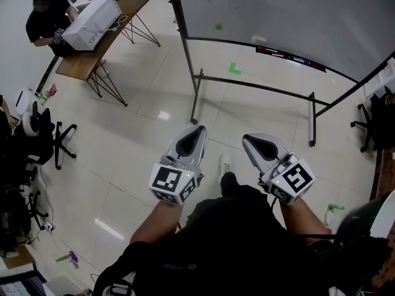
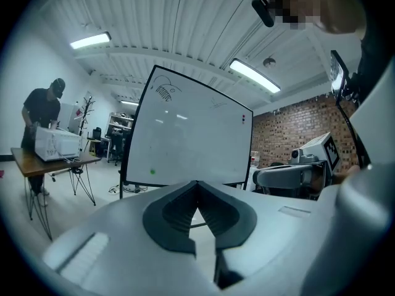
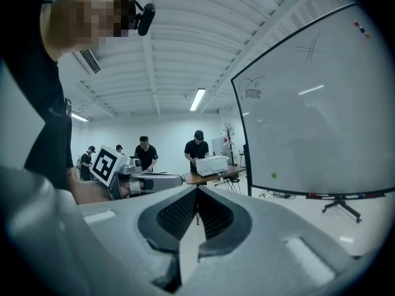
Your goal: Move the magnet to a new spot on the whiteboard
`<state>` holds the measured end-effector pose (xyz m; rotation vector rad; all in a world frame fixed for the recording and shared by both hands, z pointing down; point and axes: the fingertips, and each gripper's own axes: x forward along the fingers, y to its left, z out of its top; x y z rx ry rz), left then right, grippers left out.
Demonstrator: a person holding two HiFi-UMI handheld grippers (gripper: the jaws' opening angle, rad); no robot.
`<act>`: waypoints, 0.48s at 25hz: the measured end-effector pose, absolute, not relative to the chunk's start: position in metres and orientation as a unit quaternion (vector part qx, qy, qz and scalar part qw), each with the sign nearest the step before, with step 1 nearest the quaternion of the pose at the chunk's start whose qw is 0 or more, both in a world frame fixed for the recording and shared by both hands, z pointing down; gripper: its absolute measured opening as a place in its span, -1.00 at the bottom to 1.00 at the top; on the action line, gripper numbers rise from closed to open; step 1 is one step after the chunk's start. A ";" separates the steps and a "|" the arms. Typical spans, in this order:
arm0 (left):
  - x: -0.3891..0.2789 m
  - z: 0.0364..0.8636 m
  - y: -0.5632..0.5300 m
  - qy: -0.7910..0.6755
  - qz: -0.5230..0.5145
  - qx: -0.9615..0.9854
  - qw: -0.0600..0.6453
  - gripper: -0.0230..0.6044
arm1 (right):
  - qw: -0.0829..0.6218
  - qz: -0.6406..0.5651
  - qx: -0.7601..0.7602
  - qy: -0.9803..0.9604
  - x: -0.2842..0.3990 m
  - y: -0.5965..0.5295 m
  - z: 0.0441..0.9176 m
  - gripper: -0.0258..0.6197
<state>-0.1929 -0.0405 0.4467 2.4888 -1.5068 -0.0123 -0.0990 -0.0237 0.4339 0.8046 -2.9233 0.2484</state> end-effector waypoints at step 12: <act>-0.207 0.417 -0.209 -0.538 0.009 0.840 0.077 -0.88 | 0.022 0.067 0.254 -0.965 -0.108 -0.207 0.420 -0.92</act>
